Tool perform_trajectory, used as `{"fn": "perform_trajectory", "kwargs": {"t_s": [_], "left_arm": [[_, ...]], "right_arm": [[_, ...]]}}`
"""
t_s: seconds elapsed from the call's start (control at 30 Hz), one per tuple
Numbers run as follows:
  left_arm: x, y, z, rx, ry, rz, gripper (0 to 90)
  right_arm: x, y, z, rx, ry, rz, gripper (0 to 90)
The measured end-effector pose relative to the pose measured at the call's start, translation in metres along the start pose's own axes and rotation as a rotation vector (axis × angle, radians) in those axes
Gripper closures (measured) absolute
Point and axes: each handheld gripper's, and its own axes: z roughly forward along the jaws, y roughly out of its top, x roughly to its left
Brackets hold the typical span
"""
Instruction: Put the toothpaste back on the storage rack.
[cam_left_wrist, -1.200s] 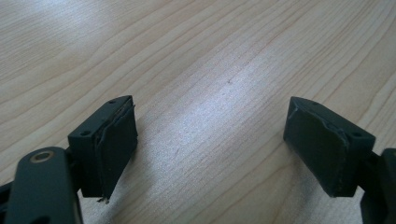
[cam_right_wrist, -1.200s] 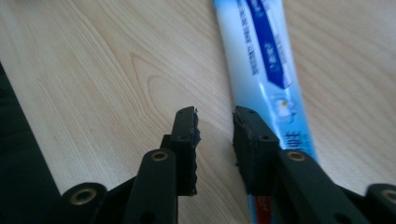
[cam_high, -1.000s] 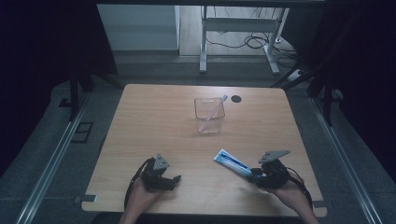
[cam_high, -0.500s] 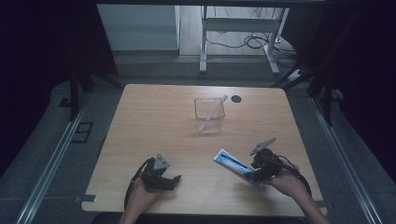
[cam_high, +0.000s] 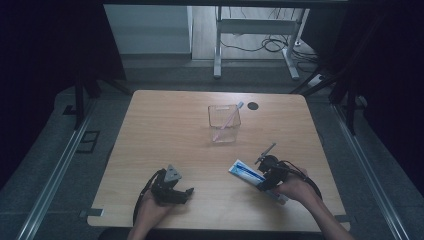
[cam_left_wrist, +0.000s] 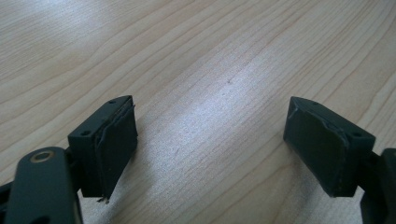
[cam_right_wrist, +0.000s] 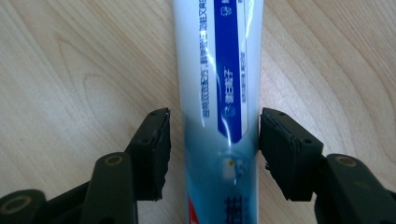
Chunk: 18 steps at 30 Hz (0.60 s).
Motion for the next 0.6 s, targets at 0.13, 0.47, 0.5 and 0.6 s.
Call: {"fn": "perform_trajectory", "kwargs": {"t_s": [0.13, 0.47, 0.5, 0.6], "left_arm": [[0.0, 0.0, 0.0, 0.0, 0.0, -0.001, 17.6], [0.0, 0.0, 0.0, 0.0, 0.0, -0.001, 17.6], [0.0, 0.0, 0.0, 0.0, 0.0, -0.001, 17.6], [0.0, 0.0, 0.0, 0.0, 0.0, -0.001, 17.6]], "right_arm": [[-0.001, 0.006, 0.005, 0.036, -0.005, 0.003, 46.6], [-0.002, 0.017, 0.013, 0.094, -0.003, 0.003, 48.8], [-0.003, 0.018, 0.013, 0.095, -0.006, -0.008, 49.0], [-0.002, 0.021, 0.015, 0.114, -0.007, -0.011, 52.1]]}}
